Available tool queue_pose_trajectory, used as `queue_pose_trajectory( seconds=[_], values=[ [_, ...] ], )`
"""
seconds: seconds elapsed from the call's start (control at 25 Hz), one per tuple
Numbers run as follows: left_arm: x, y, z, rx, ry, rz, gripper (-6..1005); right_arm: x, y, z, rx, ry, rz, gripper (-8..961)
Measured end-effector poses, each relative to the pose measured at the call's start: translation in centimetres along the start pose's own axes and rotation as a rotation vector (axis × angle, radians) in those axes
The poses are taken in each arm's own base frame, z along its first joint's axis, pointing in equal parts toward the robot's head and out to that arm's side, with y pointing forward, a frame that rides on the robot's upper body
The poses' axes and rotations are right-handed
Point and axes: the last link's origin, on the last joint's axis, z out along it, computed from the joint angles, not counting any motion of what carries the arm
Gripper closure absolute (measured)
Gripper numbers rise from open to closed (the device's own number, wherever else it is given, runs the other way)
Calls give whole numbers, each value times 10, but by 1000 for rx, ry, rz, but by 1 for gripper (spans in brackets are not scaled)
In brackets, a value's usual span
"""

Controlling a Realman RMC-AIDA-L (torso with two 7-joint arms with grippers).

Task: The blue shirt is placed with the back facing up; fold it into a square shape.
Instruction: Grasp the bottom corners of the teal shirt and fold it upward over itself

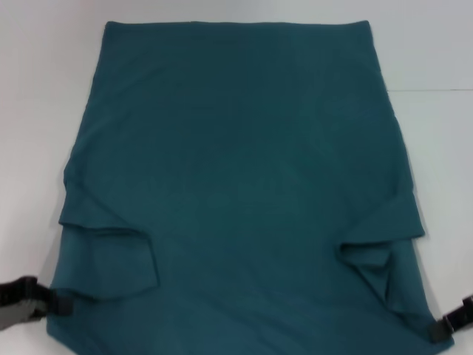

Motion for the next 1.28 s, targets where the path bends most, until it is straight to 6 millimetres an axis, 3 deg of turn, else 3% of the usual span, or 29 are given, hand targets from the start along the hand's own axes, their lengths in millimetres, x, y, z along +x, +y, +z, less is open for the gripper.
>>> queue_pose_trajectory(
  seconds=[0.2,0.32,0.56,0.64,0.84,1.16,1.28],
  values=[
    [-13,3,-8,-26,-54,7,889,11,0,4,-21,30,18,909],
    [-6,9,-6,-39,-57,26,886,4,-3,-1,-18,-40,26,907],
    [40,36,13,-29,-31,74,881,-36,-6,-17,13,-281,51,903],
    [58,45,22,3,-12,82,879,-58,-9,-21,64,-378,88,902],
    [108,78,42,135,77,147,874,-86,-5,-24,104,-476,94,899],
    [149,97,42,207,264,173,867,-138,8,-29,189,-648,50,894],
    [160,100,44,221,336,176,864,-156,10,-21,252,-701,36,892]
  ],
)
